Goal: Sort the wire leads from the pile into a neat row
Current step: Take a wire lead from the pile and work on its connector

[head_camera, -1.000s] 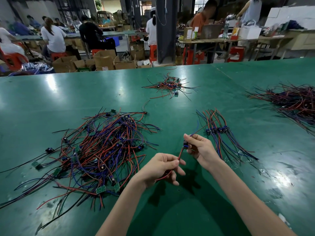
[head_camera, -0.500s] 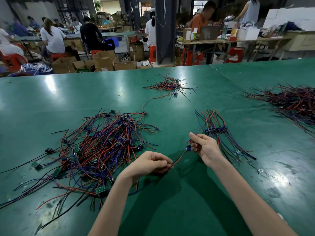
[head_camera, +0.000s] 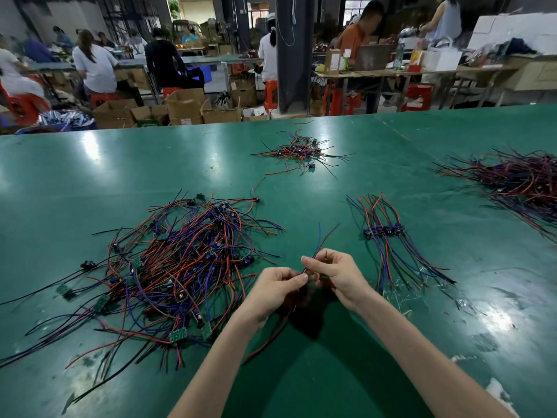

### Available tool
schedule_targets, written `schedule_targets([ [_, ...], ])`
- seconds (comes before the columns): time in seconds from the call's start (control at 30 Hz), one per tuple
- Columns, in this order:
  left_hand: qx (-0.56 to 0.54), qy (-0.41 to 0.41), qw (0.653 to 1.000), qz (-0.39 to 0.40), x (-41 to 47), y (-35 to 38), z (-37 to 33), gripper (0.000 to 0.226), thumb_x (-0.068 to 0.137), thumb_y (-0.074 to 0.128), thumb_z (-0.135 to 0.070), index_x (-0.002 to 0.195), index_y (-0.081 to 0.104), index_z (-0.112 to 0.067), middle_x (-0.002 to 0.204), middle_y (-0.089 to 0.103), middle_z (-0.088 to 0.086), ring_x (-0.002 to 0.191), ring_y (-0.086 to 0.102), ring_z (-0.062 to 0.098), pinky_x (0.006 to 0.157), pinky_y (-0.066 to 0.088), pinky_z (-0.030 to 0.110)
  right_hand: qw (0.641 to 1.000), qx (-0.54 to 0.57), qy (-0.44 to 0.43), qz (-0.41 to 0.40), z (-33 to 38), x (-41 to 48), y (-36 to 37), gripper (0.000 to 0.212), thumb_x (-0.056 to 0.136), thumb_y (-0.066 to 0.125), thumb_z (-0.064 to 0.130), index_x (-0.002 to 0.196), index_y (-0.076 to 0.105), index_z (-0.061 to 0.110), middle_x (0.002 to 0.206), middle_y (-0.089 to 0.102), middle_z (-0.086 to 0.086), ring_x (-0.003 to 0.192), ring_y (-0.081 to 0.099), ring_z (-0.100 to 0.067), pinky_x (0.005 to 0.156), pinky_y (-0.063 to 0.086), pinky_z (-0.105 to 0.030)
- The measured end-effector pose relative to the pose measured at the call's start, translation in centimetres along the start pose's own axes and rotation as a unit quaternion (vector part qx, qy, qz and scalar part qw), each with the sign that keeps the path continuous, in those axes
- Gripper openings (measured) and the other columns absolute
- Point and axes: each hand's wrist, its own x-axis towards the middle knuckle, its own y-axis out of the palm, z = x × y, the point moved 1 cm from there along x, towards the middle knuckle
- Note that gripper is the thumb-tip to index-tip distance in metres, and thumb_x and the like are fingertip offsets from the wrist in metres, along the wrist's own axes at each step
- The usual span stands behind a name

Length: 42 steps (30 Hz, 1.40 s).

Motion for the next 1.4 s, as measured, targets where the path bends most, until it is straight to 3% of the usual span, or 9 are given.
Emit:
schedule_targets([
  [0.2,-0.027,-0.027,0.999,-0.002,-0.12,0.04,-0.27,0.017,0.09,0.058,-0.005,0.076,0.066,-0.002,0.065,0.064,0.011,0.053,0.06,0.017,0.053,0.054,0.026,1.0,0.019,-0.013,-0.021,0.12,0.11,-0.3,0.023,0.076,0.074,0.007,0.064,0.054,0.007,0.053,0.061,-0.002,0.042,0.048,-0.008,0.043,0.041,-0.018],
  [0.37,-0.015,-0.007,1.0,-0.026,-0.26,-0.02,-0.14,0.015,0.089,0.063,-0.011,0.087,0.072,0.0,0.079,0.066,0.017,0.063,0.059,0.021,0.069,0.053,0.035,1.0,0.02,0.006,-0.019,0.03,0.12,-0.29,0.024,0.074,0.076,0.006,0.062,0.055,0.01,0.055,0.059,-0.003,0.044,0.047,-0.009,0.043,0.04,-0.018],
  [0.57,-0.051,-0.032,0.998,-0.022,-0.35,-0.08,-0.23,0.011,0.086,0.066,-0.008,0.084,0.069,0.002,0.066,0.06,0.015,0.05,0.063,0.02,0.049,0.056,0.028,1.0,0.009,0.003,-0.014,-0.26,0.03,-0.05,0.02,0.076,0.075,0.007,0.066,0.057,0.007,0.055,0.059,-0.003,0.044,0.047,-0.009,0.044,0.04,-0.018],
  [0.87,-0.024,-0.049,0.998,0.014,-0.55,0.22,-0.22,0.013,0.087,0.065,-0.011,0.076,0.066,-0.003,0.057,0.062,0.008,0.045,0.062,0.018,0.046,0.053,0.025,0.999,-0.012,0.027,0.044,-0.22,-0.13,0.17,0.014,0.07,0.075,0.011,0.075,0.063,0.005,0.06,0.061,-0.004,0.051,0.054,-0.011,0.052,0.042,-0.022],
  [1.07,-0.031,-0.042,0.998,0.02,-0.46,0.62,-0.29,0.026,0.091,0.057,-0.008,0.065,0.06,-0.005,0.054,0.059,0.01,0.044,0.059,0.018,0.045,0.051,0.024,0.996,-0.006,0.05,0.074,-0.04,-0.02,-0.22,0.022,0.06,0.079,0.017,0.066,0.059,0.012,0.067,0.059,-0.004,0.056,0.05,-0.013,0.053,0.041,-0.023],
  [1.27,-0.025,-0.031,0.999,0.016,-0.36,0.66,-0.13,0.019,0.092,0.056,-0.009,0.074,0.058,-0.003,0.053,0.057,0.005,0.044,0.056,0.016,0.046,0.051,0.024,0.998,0.007,0.024,0.061,-0.19,0.13,-0.09,0.029,0.061,0.079,0.018,0.062,0.05,0.012,0.054,0.058,0.001,0.044,0.047,-0.007,0.041,0.039,-0.018],
  [1.4,-0.039,-0.03,0.999,0.02,-0.31,0.76,0.02,0.026,0.093,0.057,-0.013,0.068,0.055,-0.006,0.052,0.057,0.004,0.044,0.055,0.013,0.045,0.051,0.023,0.999,0.019,0.011,0.047,-0.17,0.12,-0.17,0.03,0.062,0.078,0.017,0.058,0.048,0.013,0.052,0.058,-0.003,0.04,0.045,-0.008,0.039,0.038,-0.018],
])
